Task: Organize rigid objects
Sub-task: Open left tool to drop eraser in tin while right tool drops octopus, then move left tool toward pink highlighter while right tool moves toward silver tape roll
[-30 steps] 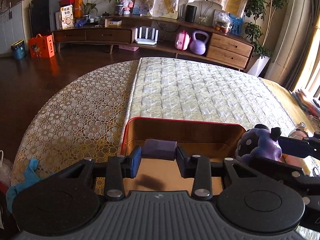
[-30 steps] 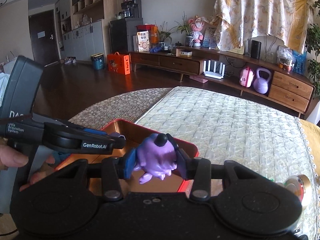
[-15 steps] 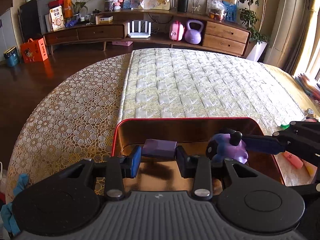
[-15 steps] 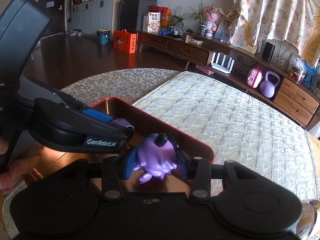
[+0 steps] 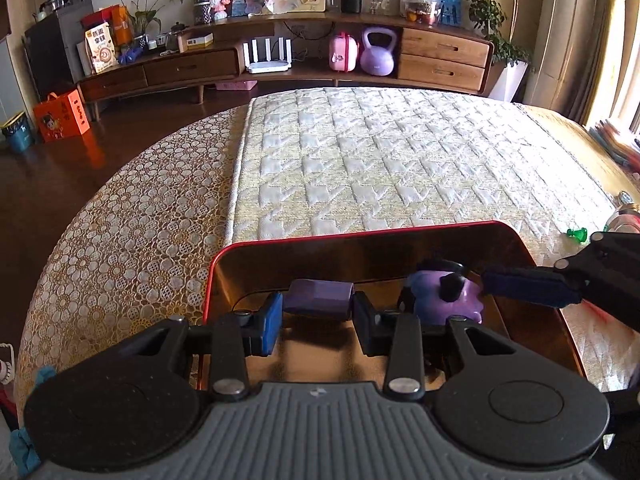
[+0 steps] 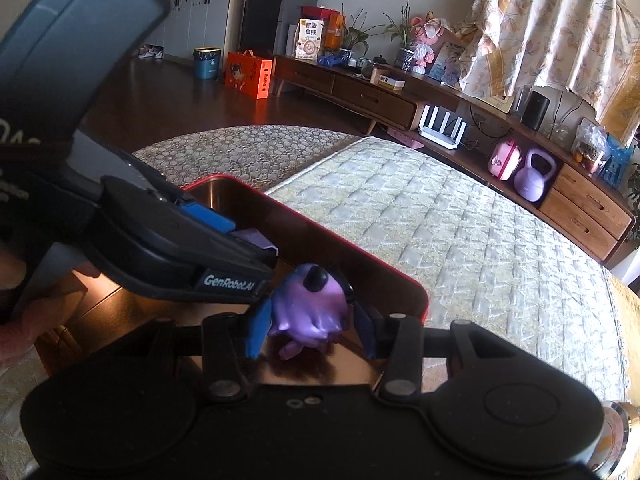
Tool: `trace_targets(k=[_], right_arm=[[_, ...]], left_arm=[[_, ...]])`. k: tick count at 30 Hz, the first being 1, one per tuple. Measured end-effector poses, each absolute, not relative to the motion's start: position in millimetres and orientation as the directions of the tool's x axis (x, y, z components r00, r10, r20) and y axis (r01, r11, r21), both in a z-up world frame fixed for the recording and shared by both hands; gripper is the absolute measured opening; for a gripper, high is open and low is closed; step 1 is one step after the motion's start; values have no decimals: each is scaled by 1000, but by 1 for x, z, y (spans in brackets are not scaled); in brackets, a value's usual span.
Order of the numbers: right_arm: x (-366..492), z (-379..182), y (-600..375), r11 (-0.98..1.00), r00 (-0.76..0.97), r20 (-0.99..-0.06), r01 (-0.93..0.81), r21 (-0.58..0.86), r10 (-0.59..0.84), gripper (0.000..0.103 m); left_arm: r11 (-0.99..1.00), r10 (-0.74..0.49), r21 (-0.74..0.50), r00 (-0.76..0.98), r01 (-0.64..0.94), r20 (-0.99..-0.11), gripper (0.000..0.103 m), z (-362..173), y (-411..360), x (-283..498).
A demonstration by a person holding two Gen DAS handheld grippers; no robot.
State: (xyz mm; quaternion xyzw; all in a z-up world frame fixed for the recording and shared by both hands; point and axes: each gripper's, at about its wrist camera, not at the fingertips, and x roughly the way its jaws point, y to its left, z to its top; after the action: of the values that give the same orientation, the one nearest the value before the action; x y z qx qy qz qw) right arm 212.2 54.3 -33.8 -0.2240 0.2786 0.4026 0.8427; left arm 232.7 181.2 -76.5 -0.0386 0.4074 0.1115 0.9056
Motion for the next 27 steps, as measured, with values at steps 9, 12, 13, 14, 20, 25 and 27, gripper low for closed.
trace_targets(k=[9,12,13,14,20,25,27], right_arm=[[198,-14,24,587,505,-625,-804,-91,595,56],[196,-8,17,595,503,-619,-800,-72,603,56],[195,-6,15,599,506,-616,-798,-70,603,56],[194,-4,13,601,507,-614,-796,-66,604,57],[188,4,-2,618,507,-604,-786,-30,615,61],[181,13,-17,636,507,-590,-772,13,628,65],[177,17,-22,644,513,-584,-765,20,629,66]], left_arm=[[968,194,48,613,-247,-766,39,-76,176,234],[963,201,40,611,-267,-766,46,-73,179,230],[962,204,40,611,-271,-765,50,-72,179,228],[962,203,38,613,-271,-764,50,-71,179,226],[959,199,20,618,-284,-760,51,-62,180,213],[956,205,17,629,-291,-750,52,-53,175,199],[958,196,4,640,-288,-743,54,-48,173,192]])
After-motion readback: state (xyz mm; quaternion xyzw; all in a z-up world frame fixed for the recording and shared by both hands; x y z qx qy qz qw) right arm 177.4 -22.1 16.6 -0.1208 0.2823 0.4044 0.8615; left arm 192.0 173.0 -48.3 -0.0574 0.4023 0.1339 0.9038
